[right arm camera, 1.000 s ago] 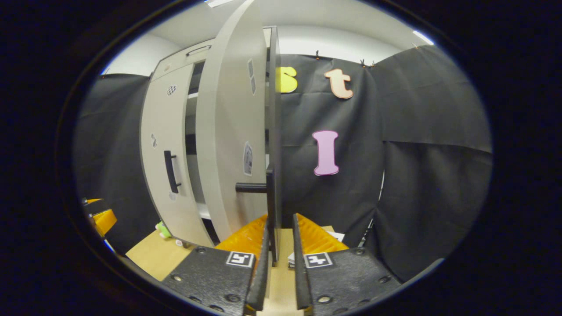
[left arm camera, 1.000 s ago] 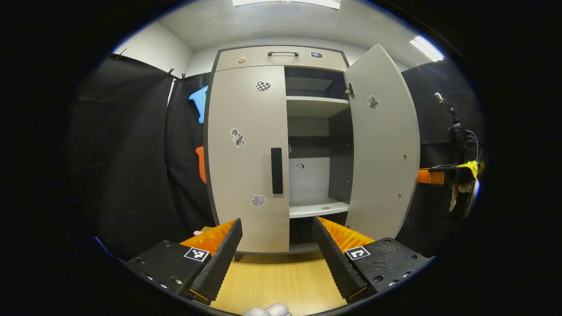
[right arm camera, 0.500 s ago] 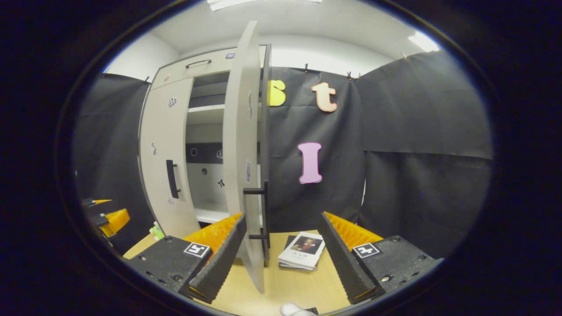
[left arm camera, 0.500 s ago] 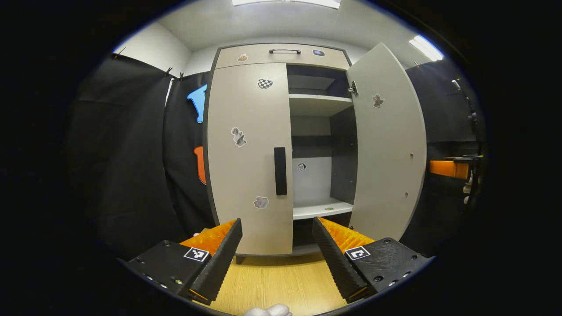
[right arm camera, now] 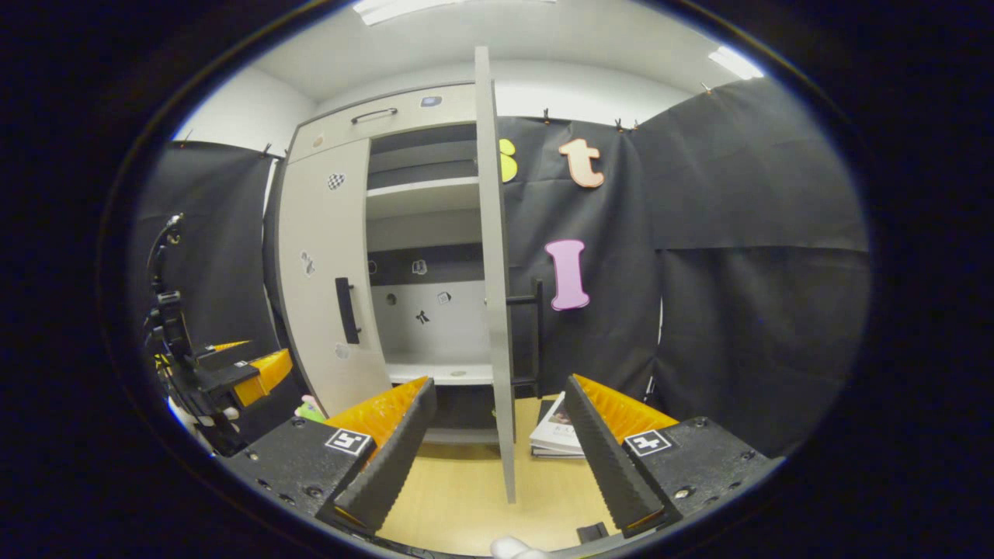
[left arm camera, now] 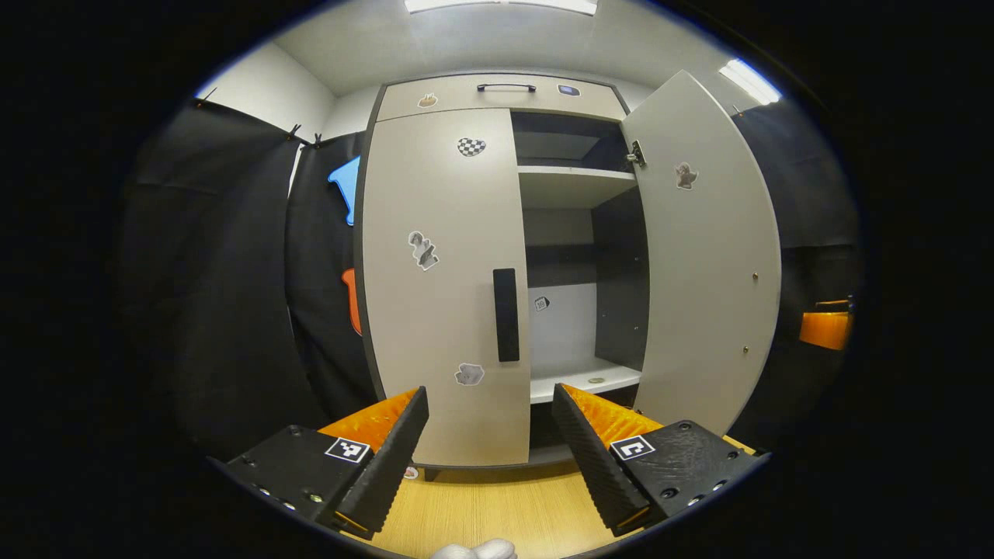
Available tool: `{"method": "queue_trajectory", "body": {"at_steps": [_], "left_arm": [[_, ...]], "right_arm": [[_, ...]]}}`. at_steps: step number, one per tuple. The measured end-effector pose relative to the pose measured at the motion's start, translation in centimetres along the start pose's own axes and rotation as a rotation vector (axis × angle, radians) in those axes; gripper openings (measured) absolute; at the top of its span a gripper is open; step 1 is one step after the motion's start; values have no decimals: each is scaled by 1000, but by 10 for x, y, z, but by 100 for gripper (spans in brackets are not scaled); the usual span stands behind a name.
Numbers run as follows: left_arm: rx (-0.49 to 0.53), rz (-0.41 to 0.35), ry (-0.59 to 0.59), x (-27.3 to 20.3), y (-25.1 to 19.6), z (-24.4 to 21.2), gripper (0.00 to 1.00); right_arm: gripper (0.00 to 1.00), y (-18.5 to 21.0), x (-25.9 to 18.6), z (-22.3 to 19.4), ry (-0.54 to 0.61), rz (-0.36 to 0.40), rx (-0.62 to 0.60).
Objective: Open the right door of the double-door shoe cabinet with the right hand, and open the left door with the left hand.
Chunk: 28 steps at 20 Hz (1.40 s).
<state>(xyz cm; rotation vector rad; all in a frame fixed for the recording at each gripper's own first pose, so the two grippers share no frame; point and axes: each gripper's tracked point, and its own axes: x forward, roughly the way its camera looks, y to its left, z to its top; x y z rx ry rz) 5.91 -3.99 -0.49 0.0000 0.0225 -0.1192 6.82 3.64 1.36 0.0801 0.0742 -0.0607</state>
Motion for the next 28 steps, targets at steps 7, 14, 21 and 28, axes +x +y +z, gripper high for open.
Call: {"method": "queue_trajectory", "body": {"at_steps": [7,14,21,28], "left_arm": [[8,18,-41,52,5,12,96],[11,3,-60,120,-3,23,96],[-13,2,-35,174,-10,20,95],[11,-8,-13,200,-20,12,78]], "right_arm": [[100,6,-1,-3,1,-16,4],[100,8,0,-1,2,-28,-30],[100,6,0,-4,19,-50,-39],[100,6,0,-6,35,-49,-46]]}}
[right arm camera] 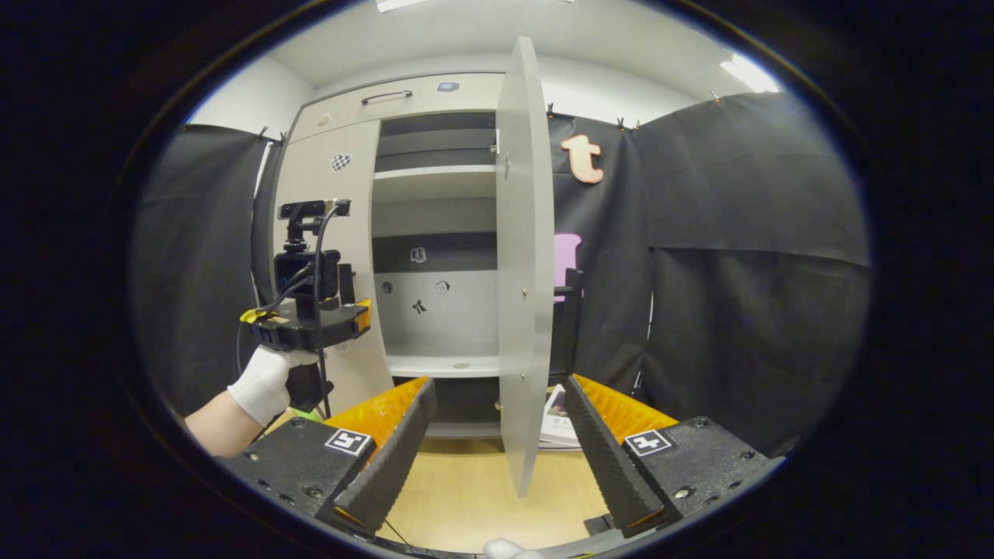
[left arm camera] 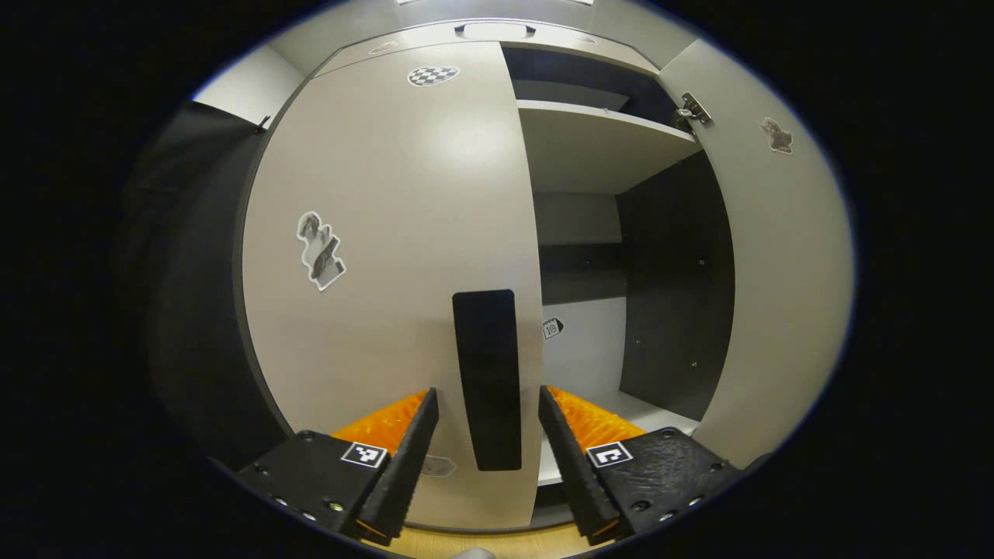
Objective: Open the right door of the double-door shoe cabinet with the right hand, and open the left door with the left hand.
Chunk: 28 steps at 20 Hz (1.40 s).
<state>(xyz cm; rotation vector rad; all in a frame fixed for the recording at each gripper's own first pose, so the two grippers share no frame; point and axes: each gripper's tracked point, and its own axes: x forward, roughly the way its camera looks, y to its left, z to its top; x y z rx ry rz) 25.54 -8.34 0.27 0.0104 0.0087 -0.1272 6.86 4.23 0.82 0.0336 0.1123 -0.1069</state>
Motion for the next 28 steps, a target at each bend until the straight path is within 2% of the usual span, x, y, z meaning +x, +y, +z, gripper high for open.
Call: {"method": "queue_trajectory", "body": {"at_steps": [1,2,3,5,6,10,11,13,19,28], "left_arm": [[3,-12,4,3,-3,-1,67],[7,-7,2,5,-3,-1,64],[16,19,-2,10,1,0,54],[28,18,2,4,1,-1,38],[37,18,4,6,2,-1,38],[-36,35,18,3,5,-1,21],[-40,38,27,12,4,-4,11],[-44,31,27,5,4,-2,6],[-57,13,32,-2,4,-2,5],[-44,-10,27,-50,11,-1,5]], "right_arm": [[100,-1,1,0,-3,0,-2],[100,-1,2,1,-4,-1,-6],[100,-1,2,2,-7,-1,-10],[100,-2,2,2,-13,-3,-11],[100,-1,2,3,-12,-1,-11],[100,2,2,4,-16,19,-16],[100,2,2,3,-17,27,-20],[100,4,2,4,-20,43,-30],[100,5,-2,3,-23,65,-41],[100,15,-6,3,-32,124,-34]]}}
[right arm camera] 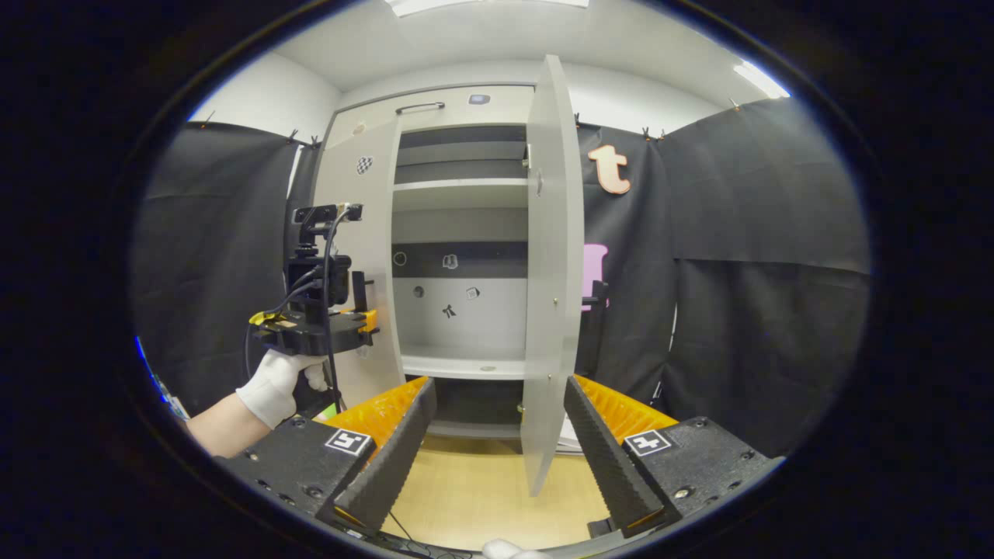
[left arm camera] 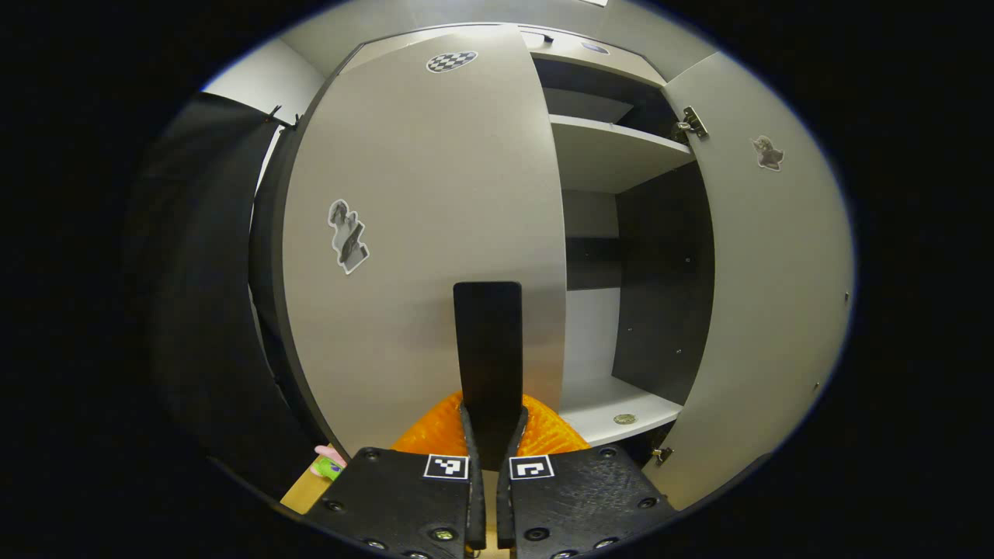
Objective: Open the right door of the double-door shoe cabinet with the right hand, and open the left door with the left hand.
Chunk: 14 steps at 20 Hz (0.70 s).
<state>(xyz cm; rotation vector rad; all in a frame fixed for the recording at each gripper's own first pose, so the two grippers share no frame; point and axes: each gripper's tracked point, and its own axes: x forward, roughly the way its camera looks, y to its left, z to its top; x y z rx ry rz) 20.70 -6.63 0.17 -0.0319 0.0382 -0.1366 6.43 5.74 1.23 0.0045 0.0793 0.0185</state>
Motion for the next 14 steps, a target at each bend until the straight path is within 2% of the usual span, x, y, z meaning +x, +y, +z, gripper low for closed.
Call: {"method": "queue_trajectory", "body": {"at_steps": [4,14], "left_arm": [[-13,-5,2,-27,15,-4,5],[-22,37,7,-78,53,-10,4]], "right_arm": [[100,11,-6,-4,0,43,-4],[100,35,-2,-7,6,122,-7]]}}
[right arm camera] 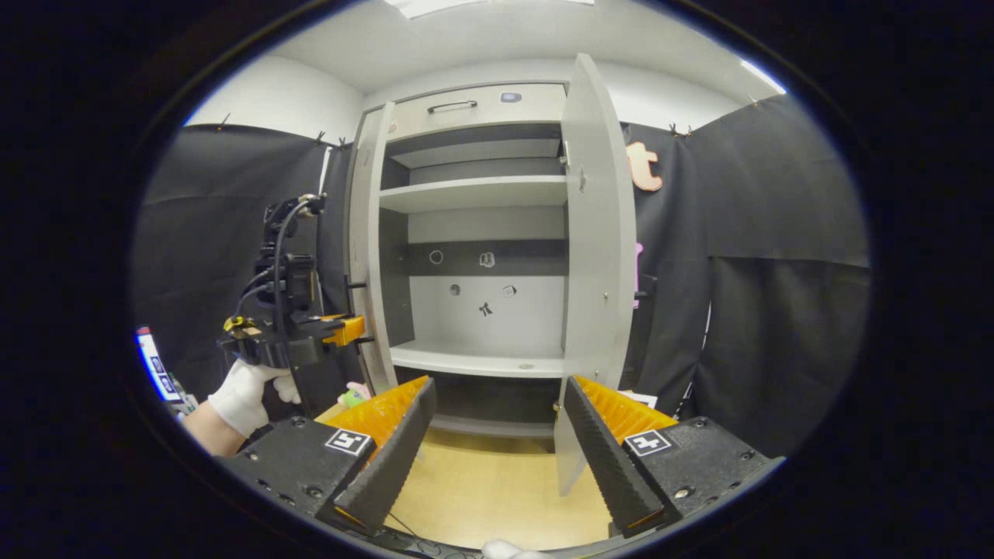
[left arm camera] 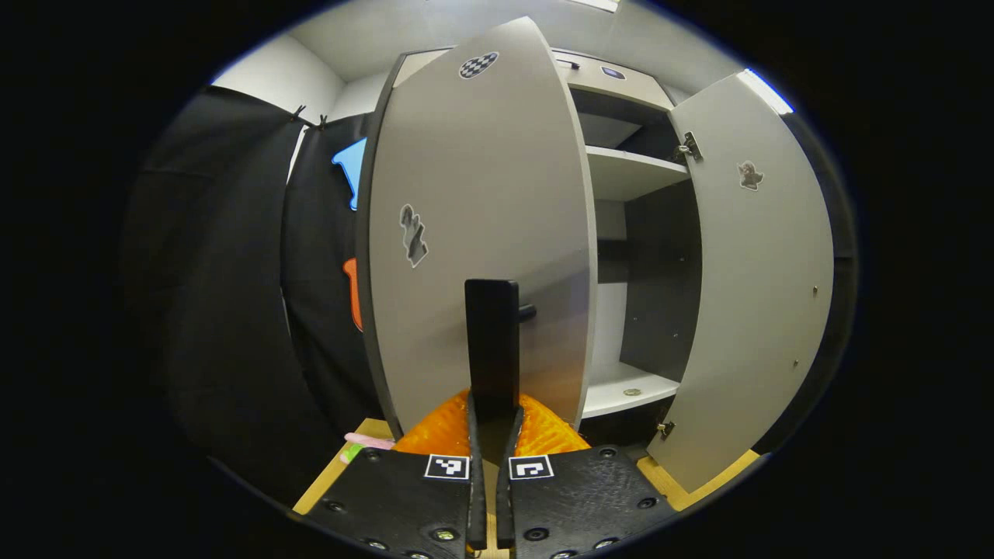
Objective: Open the right door of the double-door shoe cabinet with the right hand, and open the left door with the left hand.
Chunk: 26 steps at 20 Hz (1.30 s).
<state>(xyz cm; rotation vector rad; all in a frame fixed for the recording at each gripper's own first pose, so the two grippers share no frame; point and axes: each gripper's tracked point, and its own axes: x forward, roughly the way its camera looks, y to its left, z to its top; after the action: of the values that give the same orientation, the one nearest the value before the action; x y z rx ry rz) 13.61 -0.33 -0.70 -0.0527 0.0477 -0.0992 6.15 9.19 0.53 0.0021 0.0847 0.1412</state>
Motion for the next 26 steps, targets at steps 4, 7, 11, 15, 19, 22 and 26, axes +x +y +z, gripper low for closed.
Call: {"method": "queue_trajectory", "body": {"at_steps": [4,7,11,15,19,22,26], "left_arm": [[-1,20,3,-12,17,-3,4],[-11,38,1,-22,29,-3,4],[-26,66,3,-29,52,-7,0],[-14,94,2,-36,71,-9,8],[-2,121,6,-42,93,-12,0],[35,172,2,-49,117,-12,0],[-11,144,-5,-52,140,-14,0]], "right_arm": [[100,8,7,-2,6,26,-4],[100,15,12,-4,14,50,-4],[100,25,17,-6,19,78,-2],[100,33,22,-7,26,103,-1],[100,37,23,-8,27,118,-4],[100,40,25,-9,31,126,-3],[100,49,26,-10,38,142,-5]]}}
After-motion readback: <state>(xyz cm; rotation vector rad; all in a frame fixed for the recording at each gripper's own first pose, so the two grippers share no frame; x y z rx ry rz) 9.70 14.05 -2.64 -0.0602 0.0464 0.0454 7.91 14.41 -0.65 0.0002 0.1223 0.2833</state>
